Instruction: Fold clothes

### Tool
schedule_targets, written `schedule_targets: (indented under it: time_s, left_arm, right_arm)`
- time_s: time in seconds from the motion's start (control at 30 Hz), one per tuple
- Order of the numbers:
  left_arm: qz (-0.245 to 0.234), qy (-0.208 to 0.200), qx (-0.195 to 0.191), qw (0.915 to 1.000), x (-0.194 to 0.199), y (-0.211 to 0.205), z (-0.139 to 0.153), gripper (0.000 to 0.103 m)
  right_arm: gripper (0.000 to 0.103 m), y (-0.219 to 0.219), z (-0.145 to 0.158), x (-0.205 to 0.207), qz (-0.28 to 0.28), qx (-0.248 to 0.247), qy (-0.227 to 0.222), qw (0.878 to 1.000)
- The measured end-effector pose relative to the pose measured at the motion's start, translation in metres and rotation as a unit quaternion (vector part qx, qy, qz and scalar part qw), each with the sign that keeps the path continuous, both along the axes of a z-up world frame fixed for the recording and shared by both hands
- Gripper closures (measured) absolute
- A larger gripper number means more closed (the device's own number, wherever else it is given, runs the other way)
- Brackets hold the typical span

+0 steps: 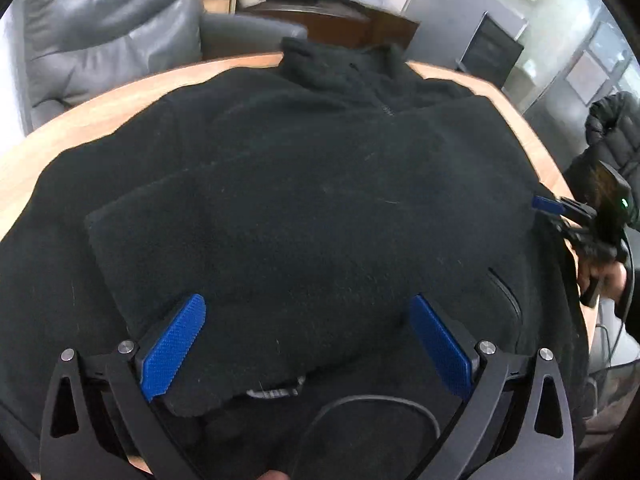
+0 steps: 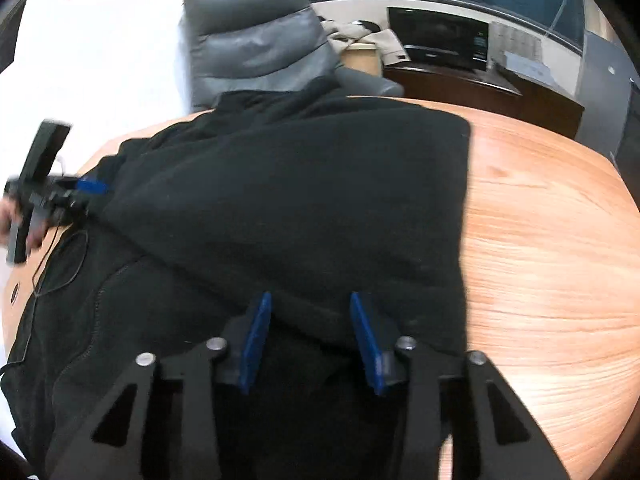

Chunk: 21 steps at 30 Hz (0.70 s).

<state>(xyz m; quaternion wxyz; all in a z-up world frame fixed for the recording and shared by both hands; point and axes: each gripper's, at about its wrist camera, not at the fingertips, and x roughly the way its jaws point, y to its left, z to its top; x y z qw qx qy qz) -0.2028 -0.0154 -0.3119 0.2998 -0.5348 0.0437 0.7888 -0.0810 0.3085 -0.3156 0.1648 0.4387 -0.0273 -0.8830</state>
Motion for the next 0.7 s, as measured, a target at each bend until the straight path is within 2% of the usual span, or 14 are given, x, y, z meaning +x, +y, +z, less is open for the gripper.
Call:
schedule_targets:
  time_s: [0.1, 0.17, 0.2, 0.23, 0.27, 0.3, 0.37, 0.4, 0.47, 0.5, 0.57, 0.63, 0.67, 0.7]
  left_arm:
    - [0.001, 0.001, 0.006, 1.0, 0.019, 0.008, 0.001, 0.0]
    - [-0.004, 0.006, 0.005, 1.0, 0.028, 0.014, 0.006, 0.0]
    - [-0.006, 0.017, 0.017, 0.9997, 0.032, 0.015, 0.01, 0.0]
    - [-0.001, 0.025, 0.024, 0.9994, 0.034, 0.014, 0.011, 0.0]
    - [0.009, 0.025, 0.021, 0.9994, 0.034, 0.014, 0.01, 0.0]
    - [0.018, 0.019, 0.009, 0.9996, 0.033, 0.016, 0.003, 0.0]
    - [0.025, 0.02, -0.01, 0.9994, 0.036, 0.019, -0.003, 0.0]
    - [0.031, 0.024, -0.014, 0.9991, 0.038, 0.019, 0.002, 0.0]
    - [0.084, 0.04, 0.012, 0.9956, 0.044, 0.0, 0.027, 0.0]
    - [0.119, 0.054, 0.029, 0.991, 0.048, -0.018, 0.041, 0.0]
    - [0.206, 0.078, 0.061, 0.9735, 0.06, -0.063, 0.067, 0.0]
    - [0.319, 0.081, 0.094, 0.9394, 0.074, -0.13, 0.083, 0.0]
    - [0.371, 0.076, 0.11, 0.9191, 0.08, -0.162, 0.086, 0.0]
    - [0.428, 0.065, 0.126, 0.8927, 0.087, -0.203, 0.082, 0.0]
  right_arm:
    - [0.066, 0.002, 0.005, -0.009, 0.011, 0.023, -0.01, 1.0]
    - [0.06, -0.006, 0.014, -0.026, 0.017, 0.048, -0.018, 0.999]
    - [0.045, -0.008, 0.027, -0.024, 0.019, 0.052, -0.001, 0.998]
    - [0.024, -0.01, 0.038, -0.022, 0.02, 0.055, 0.016, 0.998]
    - [0.016, -0.012, 0.045, -0.024, 0.017, 0.059, 0.034, 0.998]
    - [0.013, -0.013, 0.044, -0.029, 0.009, 0.066, 0.034, 0.997]
    - [0.013, -0.015, 0.041, -0.032, 0.01, 0.066, 0.017, 0.998]
    - [0.018, -0.015, 0.04, -0.033, 0.01, 0.065, 0.009, 0.998]
    - [0.018, -0.017, 0.038, -0.035, 0.011, 0.064, -0.004, 0.998]
    - [0.018, -0.019, 0.049, -0.031, 0.012, 0.055, 0.008, 0.998]
    - [0.018, -0.022, 0.068, -0.026, 0.013, 0.034, 0.021, 0.999]
    - [0.018, -0.029, 0.081, -0.023, 0.014, 0.024, 0.022, 0.999]
    - [0.018, -0.034, 0.087, -0.021, 0.015, 0.02, 0.023, 0.999]
    - [0.018, -0.045, 0.092, -0.022, 0.021, 0.021, 0.025, 0.999]
